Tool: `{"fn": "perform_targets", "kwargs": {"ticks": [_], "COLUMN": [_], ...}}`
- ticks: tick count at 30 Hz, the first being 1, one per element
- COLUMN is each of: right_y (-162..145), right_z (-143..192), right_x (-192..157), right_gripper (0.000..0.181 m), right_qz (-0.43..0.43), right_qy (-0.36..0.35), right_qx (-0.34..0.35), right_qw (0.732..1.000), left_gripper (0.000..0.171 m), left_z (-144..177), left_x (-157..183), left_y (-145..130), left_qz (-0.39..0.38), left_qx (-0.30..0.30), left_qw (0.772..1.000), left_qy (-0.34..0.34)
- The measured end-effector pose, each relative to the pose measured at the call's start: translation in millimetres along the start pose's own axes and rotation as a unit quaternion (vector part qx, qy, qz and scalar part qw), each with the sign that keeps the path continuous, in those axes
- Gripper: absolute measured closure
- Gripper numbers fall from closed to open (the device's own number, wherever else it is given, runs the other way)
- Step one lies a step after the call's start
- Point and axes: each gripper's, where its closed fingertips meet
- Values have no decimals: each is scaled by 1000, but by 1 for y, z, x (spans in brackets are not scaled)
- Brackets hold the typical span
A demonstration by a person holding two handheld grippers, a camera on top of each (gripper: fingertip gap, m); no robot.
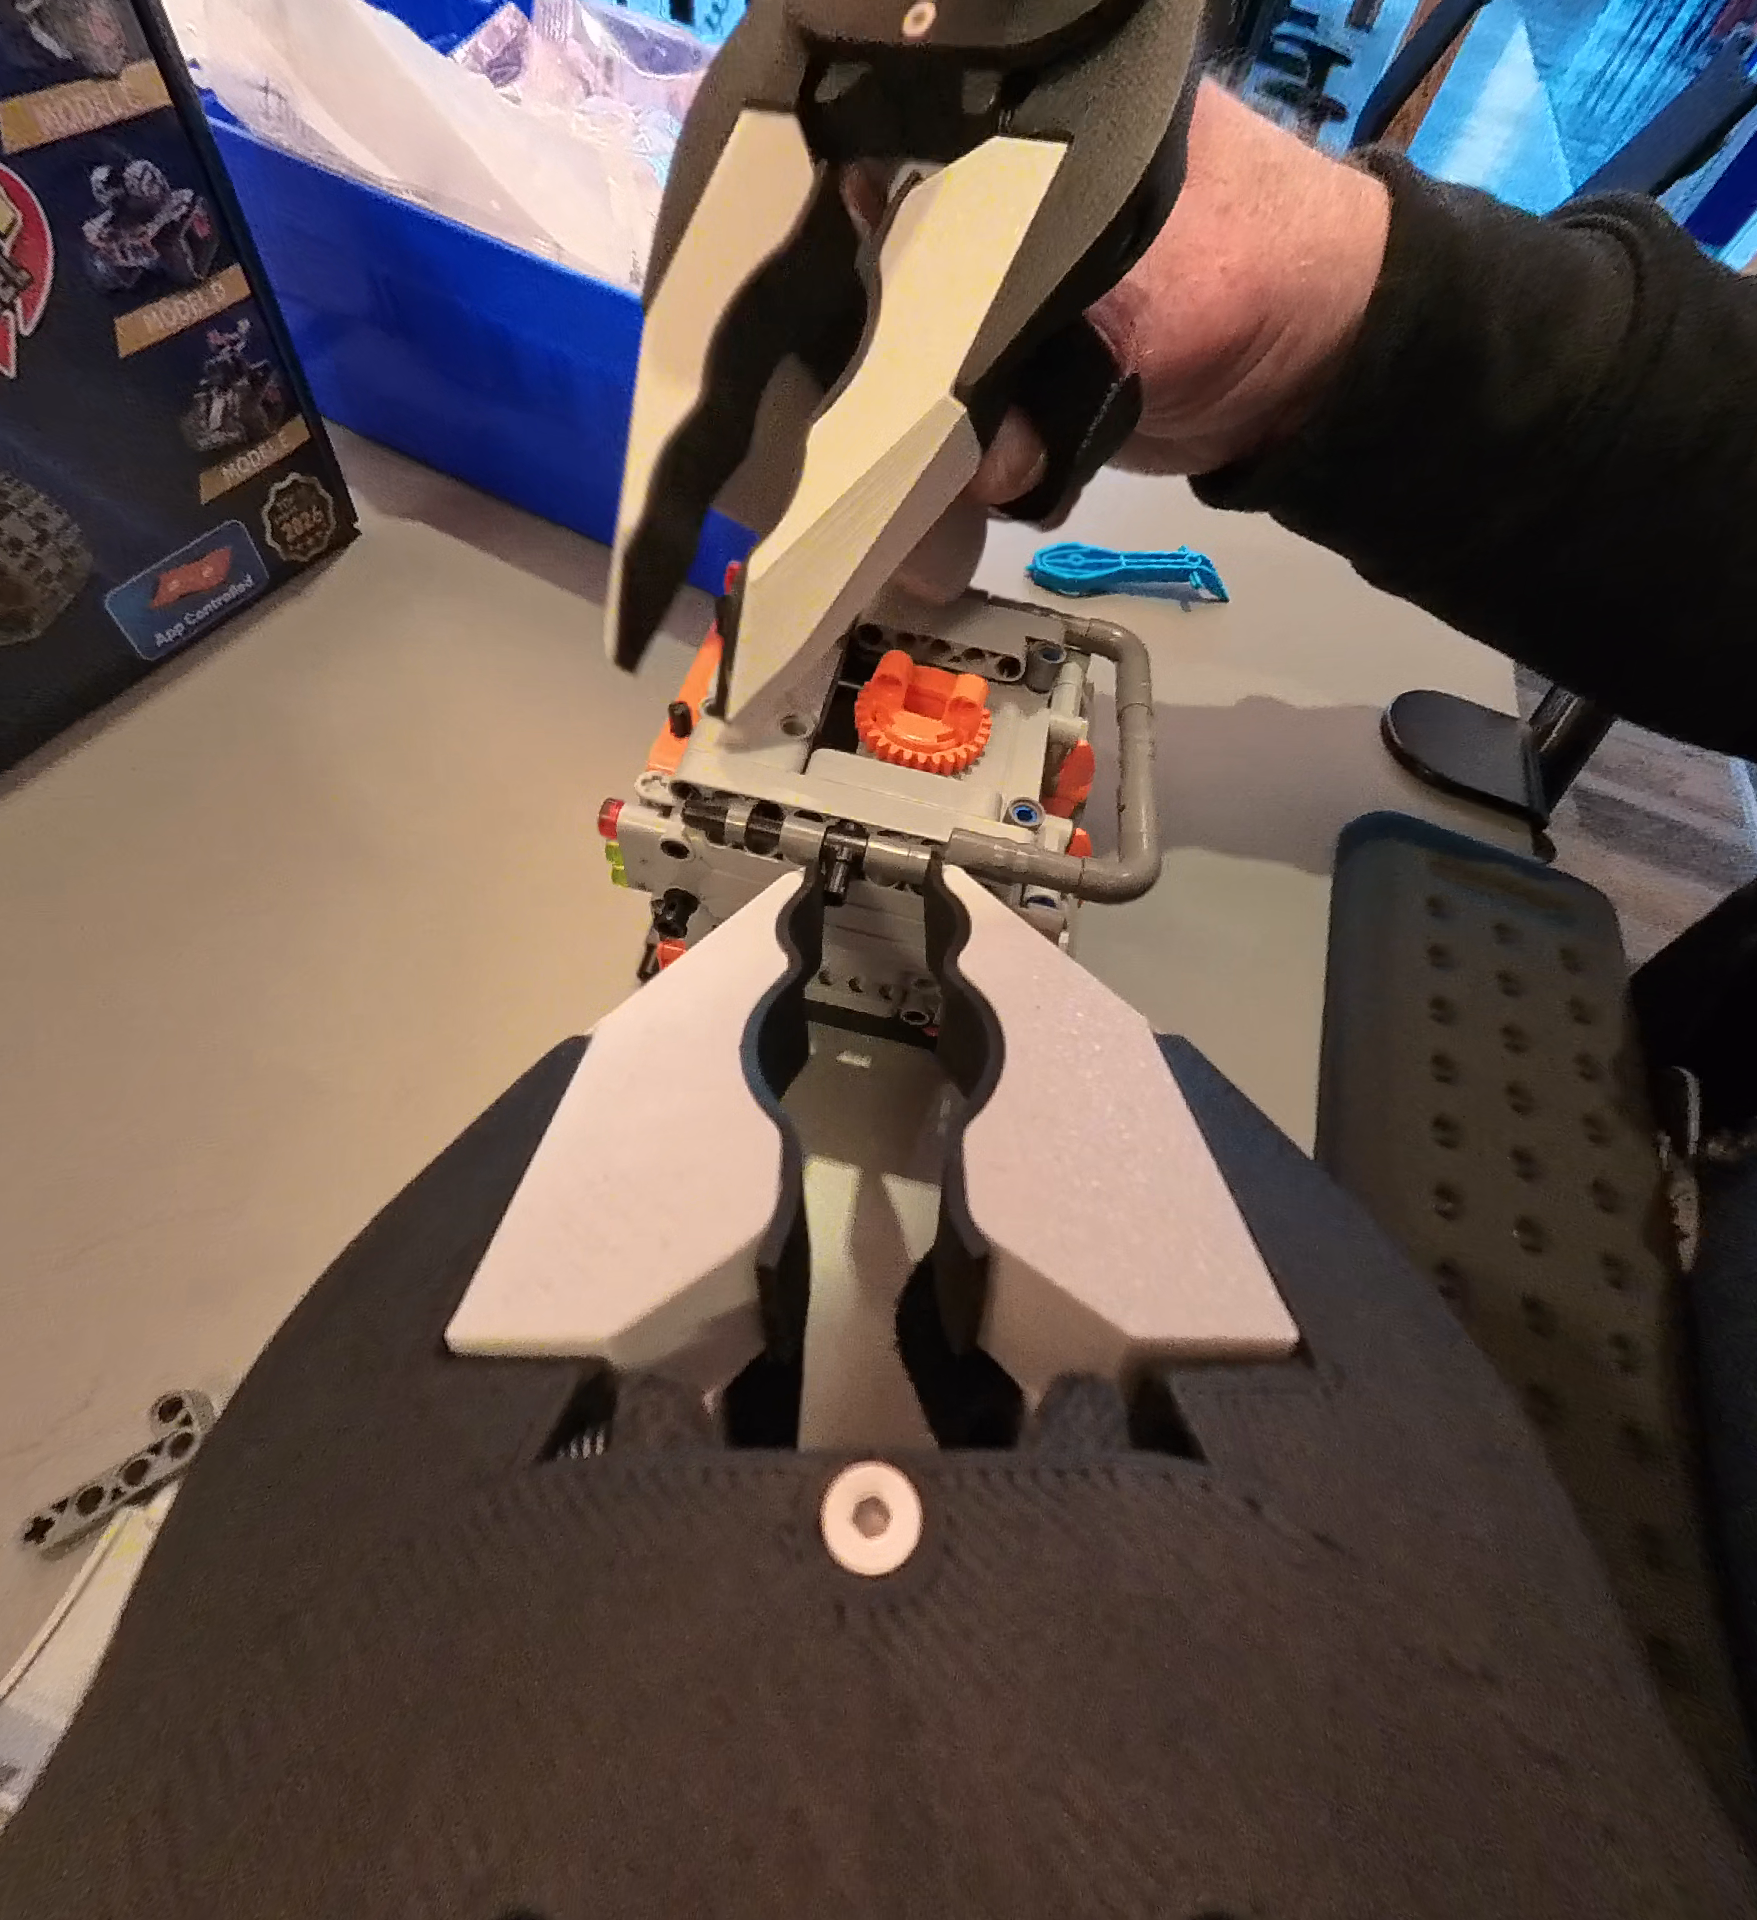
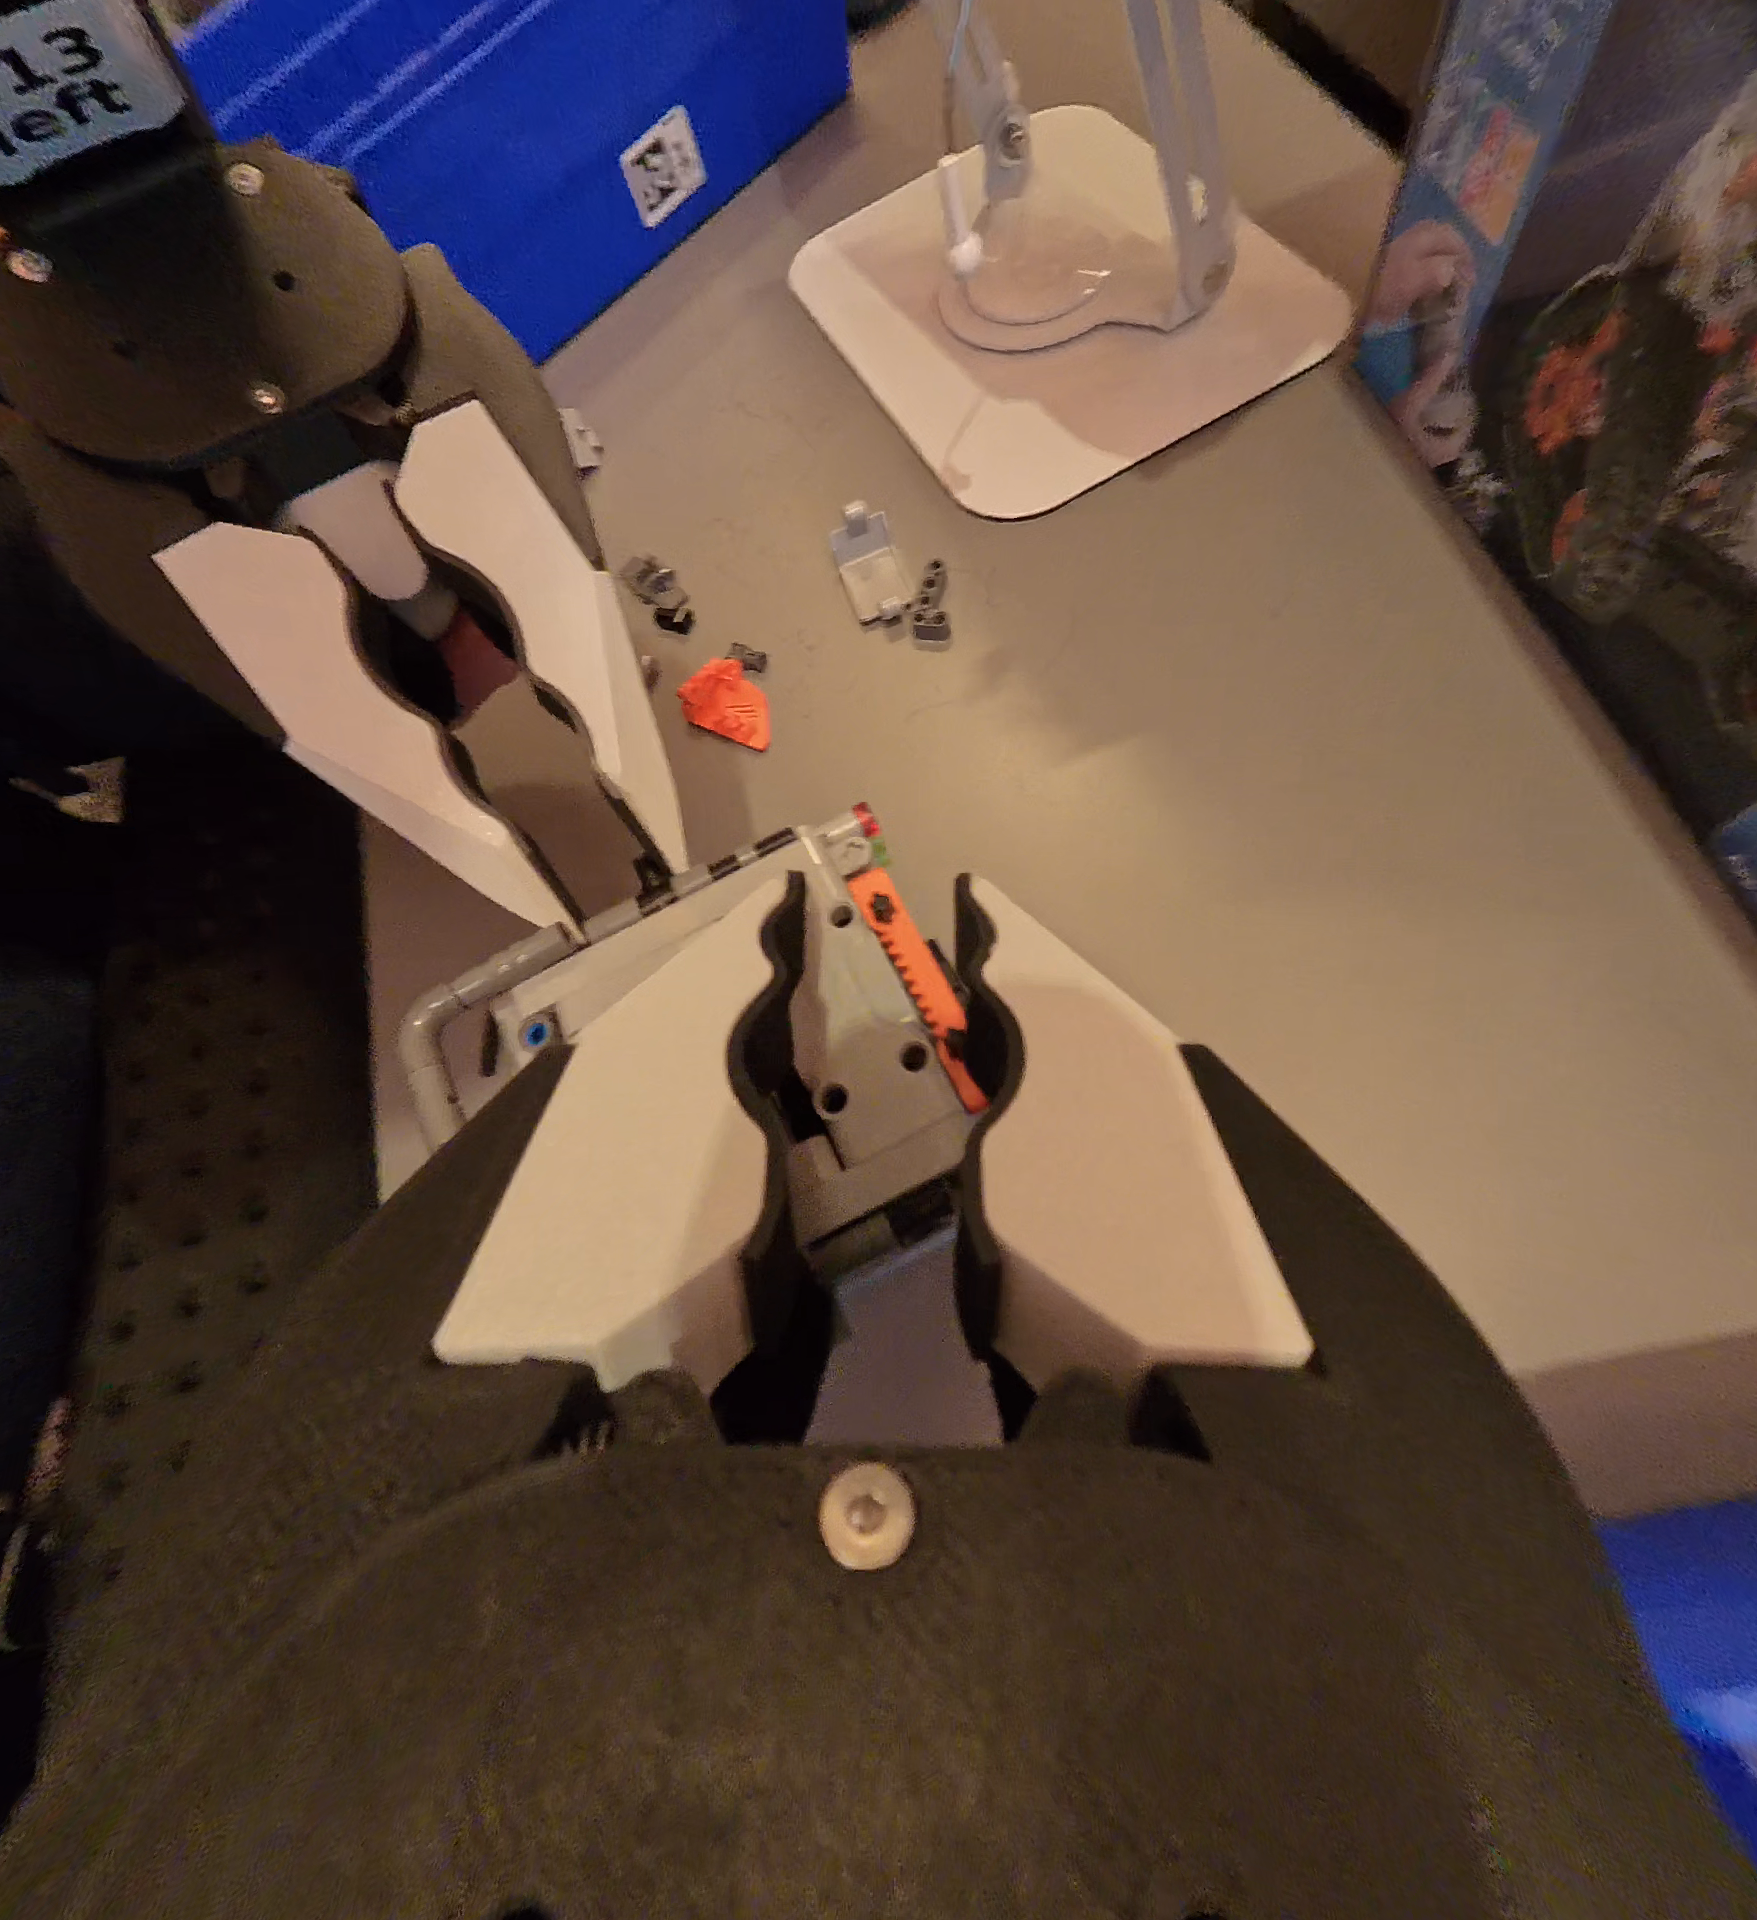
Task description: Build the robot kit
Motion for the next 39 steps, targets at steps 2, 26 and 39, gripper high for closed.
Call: {"fn": "perform_targets", "kwargs": {"ticks": [2,26,39], "right_y": [3,-12,-11], "right_z": [6,3,19], "right_x": [-6,-16,-21], "right_gripper": [149,155,134], "right_qz": [-4,-7,-16], "right_qy": [12,18,-24], "right_qx": [3,-16,-14], "right_qw": [1000,1000,999], "left_gripper": [155,143,143], "left_z": [2,-4,-6], "left_x": [5,1,4], "left_y": [-1,6,6], "left_qz": [14,-69,-11], "left_qx": [8,11,21], "left_qw": [1000,997,995], "left_qy": [-21,12,93]}}
Point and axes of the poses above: each gripper's, where its closed fingertips meet, z back along the fingers, y out of its top, x = y × z across the jaws, and after that the axes turned 2 degrees about -x, right-handed
